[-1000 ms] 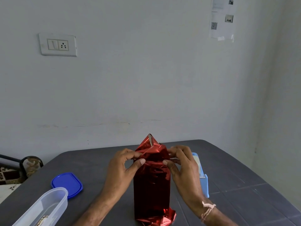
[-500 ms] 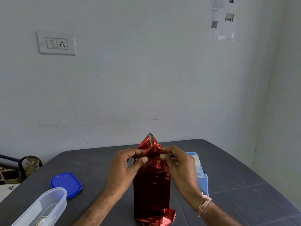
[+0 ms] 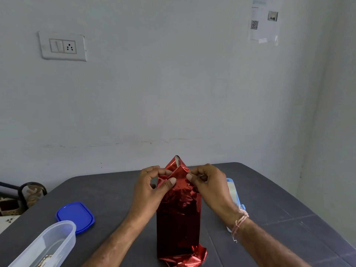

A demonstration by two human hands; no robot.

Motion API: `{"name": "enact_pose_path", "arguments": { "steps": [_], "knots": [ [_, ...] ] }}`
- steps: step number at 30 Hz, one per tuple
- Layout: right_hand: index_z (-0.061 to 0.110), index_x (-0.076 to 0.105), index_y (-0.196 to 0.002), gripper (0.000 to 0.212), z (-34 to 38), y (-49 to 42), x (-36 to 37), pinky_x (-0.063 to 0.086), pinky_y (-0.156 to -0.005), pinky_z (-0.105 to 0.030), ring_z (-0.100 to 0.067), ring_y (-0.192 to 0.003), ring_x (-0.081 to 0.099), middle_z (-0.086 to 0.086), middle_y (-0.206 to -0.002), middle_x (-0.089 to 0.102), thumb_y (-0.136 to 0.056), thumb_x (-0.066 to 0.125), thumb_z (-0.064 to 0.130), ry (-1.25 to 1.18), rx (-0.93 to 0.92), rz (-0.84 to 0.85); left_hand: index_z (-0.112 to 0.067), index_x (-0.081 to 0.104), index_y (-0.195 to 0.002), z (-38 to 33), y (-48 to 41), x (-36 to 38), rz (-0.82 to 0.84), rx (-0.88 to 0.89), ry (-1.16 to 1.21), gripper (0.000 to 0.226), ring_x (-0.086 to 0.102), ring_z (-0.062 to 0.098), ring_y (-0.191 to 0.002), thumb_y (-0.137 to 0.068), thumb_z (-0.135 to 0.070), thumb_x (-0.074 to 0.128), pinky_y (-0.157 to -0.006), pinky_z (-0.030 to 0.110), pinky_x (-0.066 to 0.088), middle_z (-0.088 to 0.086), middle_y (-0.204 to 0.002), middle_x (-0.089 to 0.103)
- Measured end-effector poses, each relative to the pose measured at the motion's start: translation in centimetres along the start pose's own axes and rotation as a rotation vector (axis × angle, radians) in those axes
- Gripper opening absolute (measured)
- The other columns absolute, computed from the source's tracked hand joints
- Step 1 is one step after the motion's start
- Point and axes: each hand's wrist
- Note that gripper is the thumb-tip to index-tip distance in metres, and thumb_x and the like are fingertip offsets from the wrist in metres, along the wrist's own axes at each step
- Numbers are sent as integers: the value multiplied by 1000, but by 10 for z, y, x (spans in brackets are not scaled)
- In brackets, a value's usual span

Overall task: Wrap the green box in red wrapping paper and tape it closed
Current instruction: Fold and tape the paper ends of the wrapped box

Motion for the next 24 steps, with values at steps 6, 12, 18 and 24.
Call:
{"name": "enact_pose_path", "arguments": {
  "steps": [6,12,18,24],
  "knots": [
    [21,81,-89,5,3,-7,0,58,-72,-23,-6,-78,69,7,-84,73,-84,82,20,5,25,63,-26,57,-130,-3,-3,-2,76,-192,192,54,70,-3,-94,-83,-27,83,-64,11,55,-9,-126,58],
    [19,81,-86,2,8,-12,-3,59,-75,-22,-4,-76,71,9,-78,76,-85,81,20,69,17,140,-29,48,-139,5,-12,-6,149,-309,207,72,70,14,-107,-79,-32,86,-77,21,55,3,-124,66],
    [19,82,-89,5,11,-16,-5,58,-71,-18,-3,-73,72,8,-76,77,-84,82,18,76,29,213,-26,42,-142,0,-28,0,207,-382,143,100,67,16,-109,-60,-59,88,-88,28,53,5,-125,64],
    [17,80,-88,7,13,-18,-6,50,-61,-10,4,-65,66,8,-71,73,-83,83,13,13,72,212,-21,51,-128,-9,-41,9,199,-436,120,74,71,11,-87,-70,-41,92,-58,15,49,1,-107,69]
  ]
}}
Point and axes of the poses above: each hand's wrist, its own y-axis away from the middle knuckle, its own x-axis out of the palm, z = x × y
